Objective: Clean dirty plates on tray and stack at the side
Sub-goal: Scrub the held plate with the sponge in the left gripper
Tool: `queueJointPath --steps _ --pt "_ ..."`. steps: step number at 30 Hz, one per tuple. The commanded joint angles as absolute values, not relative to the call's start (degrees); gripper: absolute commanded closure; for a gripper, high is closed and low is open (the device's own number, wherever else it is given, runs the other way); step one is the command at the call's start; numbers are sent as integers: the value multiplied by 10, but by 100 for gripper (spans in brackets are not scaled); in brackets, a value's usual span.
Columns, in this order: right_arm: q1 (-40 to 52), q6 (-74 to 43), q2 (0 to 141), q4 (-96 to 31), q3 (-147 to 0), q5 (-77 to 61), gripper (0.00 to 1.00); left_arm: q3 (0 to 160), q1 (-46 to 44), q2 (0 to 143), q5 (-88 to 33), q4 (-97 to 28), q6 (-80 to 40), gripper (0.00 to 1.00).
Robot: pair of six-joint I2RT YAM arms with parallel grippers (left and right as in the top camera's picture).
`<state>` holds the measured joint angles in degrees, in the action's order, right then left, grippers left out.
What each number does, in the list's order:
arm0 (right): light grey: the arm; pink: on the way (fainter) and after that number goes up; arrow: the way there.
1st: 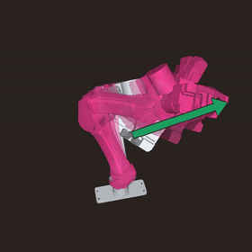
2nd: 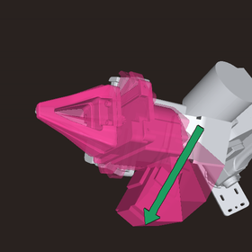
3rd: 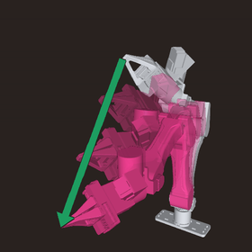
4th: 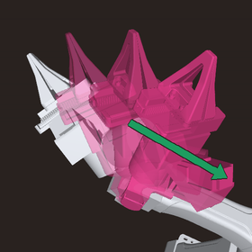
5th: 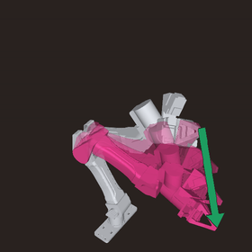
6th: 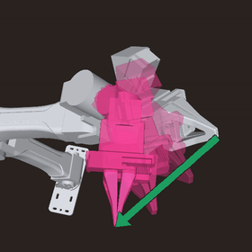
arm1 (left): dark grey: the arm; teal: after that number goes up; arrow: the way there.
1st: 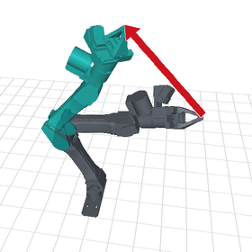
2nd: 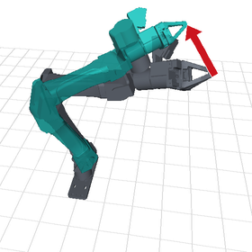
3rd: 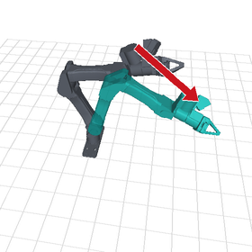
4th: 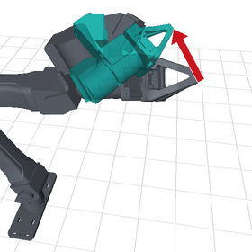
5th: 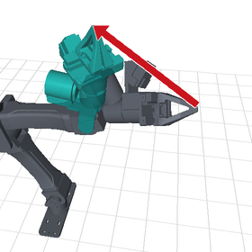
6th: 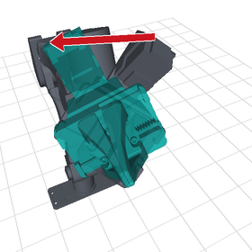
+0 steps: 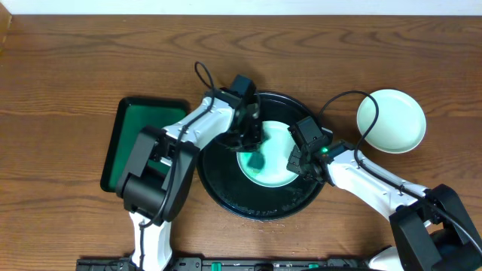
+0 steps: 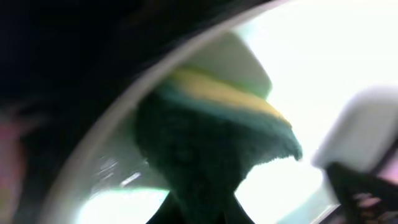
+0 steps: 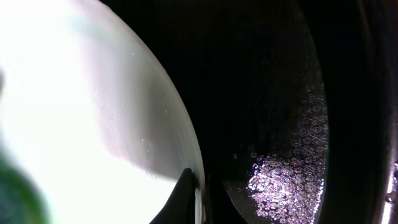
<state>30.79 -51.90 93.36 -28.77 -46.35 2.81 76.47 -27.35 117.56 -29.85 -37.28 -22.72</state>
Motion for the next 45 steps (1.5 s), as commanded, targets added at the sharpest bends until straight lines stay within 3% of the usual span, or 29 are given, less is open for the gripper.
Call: queueJointPath --steps 1,8,13,23,32,37,45 --pt "319 -501 970 -315 -431 34 99 750 -297 1226 -380 -305 -242 93" --pt "319 -501 970 -327 -431 34 99 750 -295 1226 -430 -230 -310 93" --pt "319 -501 970 -343 -431 34 99 750 -267 1227 -359 -227 -329 93" --pt "319 -501 970 -352 -431 30 99 750 -175 1227 -217 -364 -306 93" --pt "319 -501 970 -351 -431 30 99 750 -195 1227 -140 -457 -228 93" --pt "319 -501 970 -349 -431 30 99 750 -232 1227 -159 -513 -159 93" --pt "319 -501 970 -341 -431 30 99 750 -299 1227 -355 -503 -101 93"
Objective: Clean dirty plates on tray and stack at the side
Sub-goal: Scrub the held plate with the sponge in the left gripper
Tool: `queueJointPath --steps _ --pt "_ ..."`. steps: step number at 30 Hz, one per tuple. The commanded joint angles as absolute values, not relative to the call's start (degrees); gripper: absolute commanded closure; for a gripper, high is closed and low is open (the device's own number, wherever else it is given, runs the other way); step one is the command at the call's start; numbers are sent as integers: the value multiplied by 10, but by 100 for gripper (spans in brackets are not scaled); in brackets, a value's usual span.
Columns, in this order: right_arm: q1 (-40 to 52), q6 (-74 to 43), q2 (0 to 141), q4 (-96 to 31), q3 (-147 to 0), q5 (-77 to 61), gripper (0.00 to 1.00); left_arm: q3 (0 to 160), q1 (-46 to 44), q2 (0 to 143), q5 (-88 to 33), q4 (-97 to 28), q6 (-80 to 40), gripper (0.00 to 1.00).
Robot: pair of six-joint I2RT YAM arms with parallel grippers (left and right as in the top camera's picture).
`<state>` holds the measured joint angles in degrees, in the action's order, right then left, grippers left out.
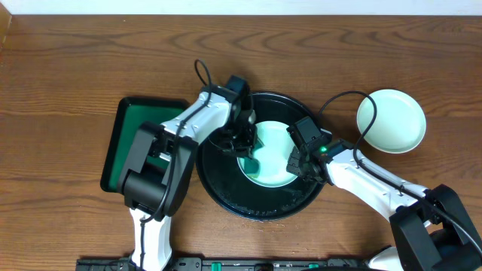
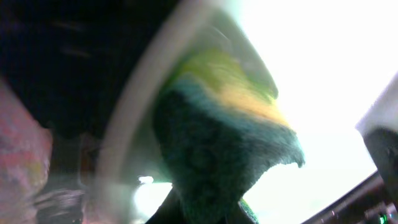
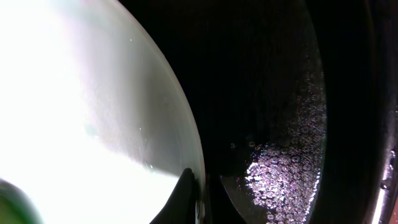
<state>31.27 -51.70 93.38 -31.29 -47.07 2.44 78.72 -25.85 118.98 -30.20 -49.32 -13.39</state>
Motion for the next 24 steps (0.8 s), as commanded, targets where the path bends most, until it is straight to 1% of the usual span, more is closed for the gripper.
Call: queueJointPath --steps 1,8,14,18,24 --pt "319 -501 970 -341 -431 30 99 750 -307 1227 -371 -495 -101 93" --pt "319 -501 970 -342 -431 30 99 750 -352 1227 -437 -424 -135 93" --pt "319 -501 970 -346 -431 26 99 750 -347 1228 -439 -349 -196 93" --pt "319 -501 970 -352 -431 18 99 750 -325 1234 -384 -311 -244 93" --pt "319 -501 970 -355 -431 10 99 750 -276 1242 -295 -289 -254 93"
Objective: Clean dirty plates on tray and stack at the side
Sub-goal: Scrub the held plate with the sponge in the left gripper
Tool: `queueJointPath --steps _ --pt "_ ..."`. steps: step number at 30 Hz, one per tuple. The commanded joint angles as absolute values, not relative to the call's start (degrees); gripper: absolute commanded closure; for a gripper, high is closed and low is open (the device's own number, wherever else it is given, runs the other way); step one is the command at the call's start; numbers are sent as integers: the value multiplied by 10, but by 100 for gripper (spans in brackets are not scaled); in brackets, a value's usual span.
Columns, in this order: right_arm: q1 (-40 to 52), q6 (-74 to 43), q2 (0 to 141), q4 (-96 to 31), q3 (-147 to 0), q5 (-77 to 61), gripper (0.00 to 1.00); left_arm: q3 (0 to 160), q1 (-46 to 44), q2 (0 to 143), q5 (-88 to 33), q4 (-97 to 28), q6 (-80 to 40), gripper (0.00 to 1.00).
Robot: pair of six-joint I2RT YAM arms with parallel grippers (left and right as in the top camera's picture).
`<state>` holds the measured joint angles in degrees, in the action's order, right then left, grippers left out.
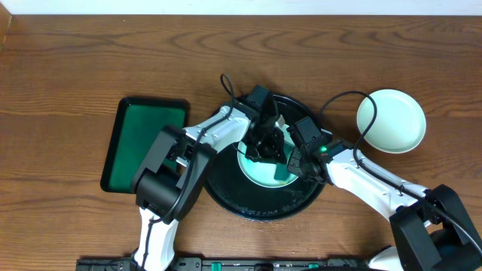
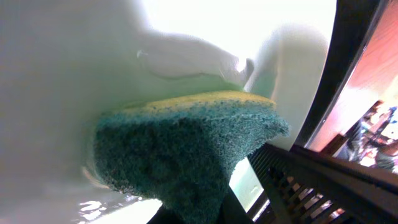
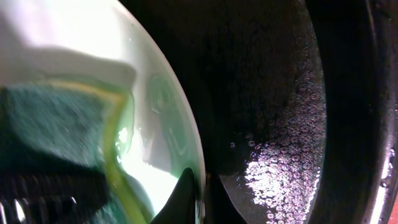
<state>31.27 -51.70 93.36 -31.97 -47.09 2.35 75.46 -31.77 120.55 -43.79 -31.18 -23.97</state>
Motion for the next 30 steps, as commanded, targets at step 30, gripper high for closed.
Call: queueJointPath --steps 30 --pt "319 -501 970 -353 -431 -7 99 750 -186 1242 105 -518 -193 93"
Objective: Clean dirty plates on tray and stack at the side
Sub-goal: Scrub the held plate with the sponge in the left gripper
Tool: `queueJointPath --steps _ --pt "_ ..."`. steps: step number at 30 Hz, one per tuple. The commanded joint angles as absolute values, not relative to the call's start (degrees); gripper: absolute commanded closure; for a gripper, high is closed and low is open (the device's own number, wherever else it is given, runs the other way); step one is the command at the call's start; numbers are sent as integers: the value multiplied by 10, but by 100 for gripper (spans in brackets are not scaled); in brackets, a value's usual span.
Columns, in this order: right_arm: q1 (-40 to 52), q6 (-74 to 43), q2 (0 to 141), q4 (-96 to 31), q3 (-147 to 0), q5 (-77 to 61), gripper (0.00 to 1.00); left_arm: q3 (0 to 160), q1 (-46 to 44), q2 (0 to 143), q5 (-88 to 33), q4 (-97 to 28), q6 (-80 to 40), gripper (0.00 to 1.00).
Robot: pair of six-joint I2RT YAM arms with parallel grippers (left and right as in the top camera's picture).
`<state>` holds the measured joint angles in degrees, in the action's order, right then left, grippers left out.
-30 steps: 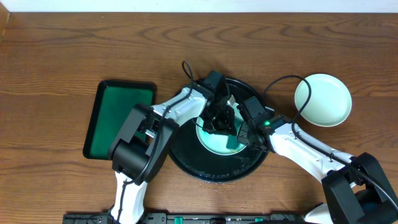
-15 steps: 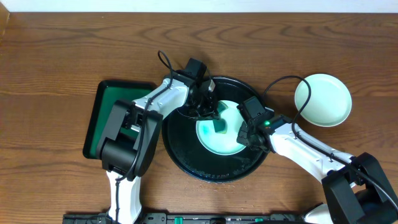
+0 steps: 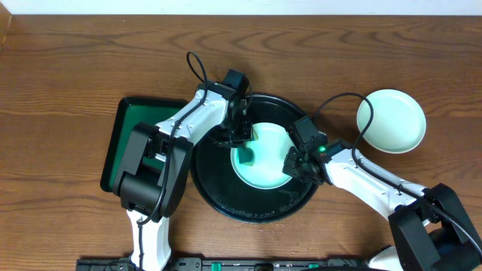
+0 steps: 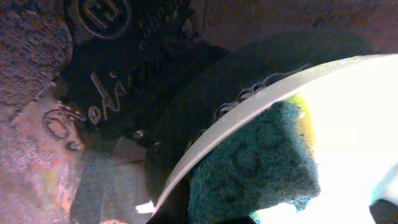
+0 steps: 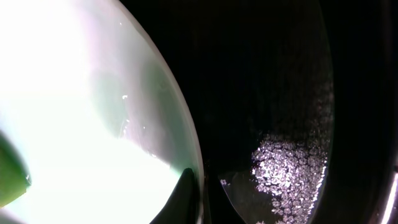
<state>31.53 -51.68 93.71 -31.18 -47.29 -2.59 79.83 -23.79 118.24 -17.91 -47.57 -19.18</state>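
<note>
A pale green plate (image 3: 267,162) lies in the black round basin (image 3: 226,192) at the table's middle. My left gripper (image 3: 242,137) is shut on a green-and-yellow sponge (image 3: 245,155) that presses on the plate's left edge. In the left wrist view the sponge (image 4: 261,165) sits just inside the plate's rim (image 4: 249,106). My right gripper (image 3: 295,162) is shut on the plate's right rim. The right wrist view shows one dark finger (image 5: 185,194) on the wet plate (image 5: 93,124). A second pale green plate (image 3: 390,120) rests on the table at the right.
A green tray (image 3: 139,143) lies left of the basin, under the left arm. The basin's wet black floor (image 5: 280,162) shows beside the held plate. Cables loop above both wrists. Bare brown table (image 3: 90,60) runs along the far side.
My left gripper and the sponge were on the plate's right part, close to the right gripper. They are now at the plate's left edge. The right gripper still holds the rim.
The sponge in my left gripper was first on the plate's left-middle, then at its left side, then on its right part. Now it is back at the left edge. My right gripper held the plate's right rim at every moment.
</note>
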Motion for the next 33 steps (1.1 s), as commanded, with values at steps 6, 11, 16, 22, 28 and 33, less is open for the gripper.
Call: queueJointPath --steps 6,11,16,22,28,33 --pt "319 -500 970 -346 -431 -7 99 750 -186 1242 91 -582 -184 93" --pt "319 -492 970 -340 -431 -7 99 750 -196 1242 -27 -595 -105 93" --pt "319 -491 970 -341 -431 -7 99 750 -222 1242 -113 -595 -25 93" --pt "319 -488 970 -345 -431 -7 99 750 -236 1242 -50 -556 -61 93" --pt "319 -488 970 -352 -431 -7 99 750 -205 1242 7 -480 -100 93" --pt "319 -488 970 -358 -431 -7 99 752 -197 1242 57 -421 -102 93"
